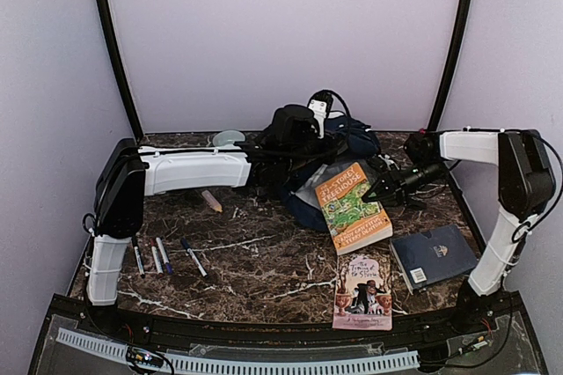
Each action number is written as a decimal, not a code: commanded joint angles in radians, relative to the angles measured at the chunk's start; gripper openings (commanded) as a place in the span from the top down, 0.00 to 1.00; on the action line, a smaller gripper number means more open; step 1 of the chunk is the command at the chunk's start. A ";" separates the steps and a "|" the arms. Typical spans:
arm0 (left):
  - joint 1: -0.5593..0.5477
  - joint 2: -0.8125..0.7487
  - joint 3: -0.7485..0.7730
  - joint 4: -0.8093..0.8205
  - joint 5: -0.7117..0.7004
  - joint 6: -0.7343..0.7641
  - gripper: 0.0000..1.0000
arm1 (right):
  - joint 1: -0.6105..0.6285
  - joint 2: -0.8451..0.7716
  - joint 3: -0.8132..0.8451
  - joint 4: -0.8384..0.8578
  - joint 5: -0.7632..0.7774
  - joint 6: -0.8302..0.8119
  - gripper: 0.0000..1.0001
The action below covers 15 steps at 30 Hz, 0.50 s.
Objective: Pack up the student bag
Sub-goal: Place the book in the largest pocket of the bag.
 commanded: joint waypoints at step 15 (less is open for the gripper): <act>-0.007 -0.180 -0.043 0.146 0.055 -0.065 1.00 | 0.021 0.220 -0.065 0.974 -0.006 0.645 1.00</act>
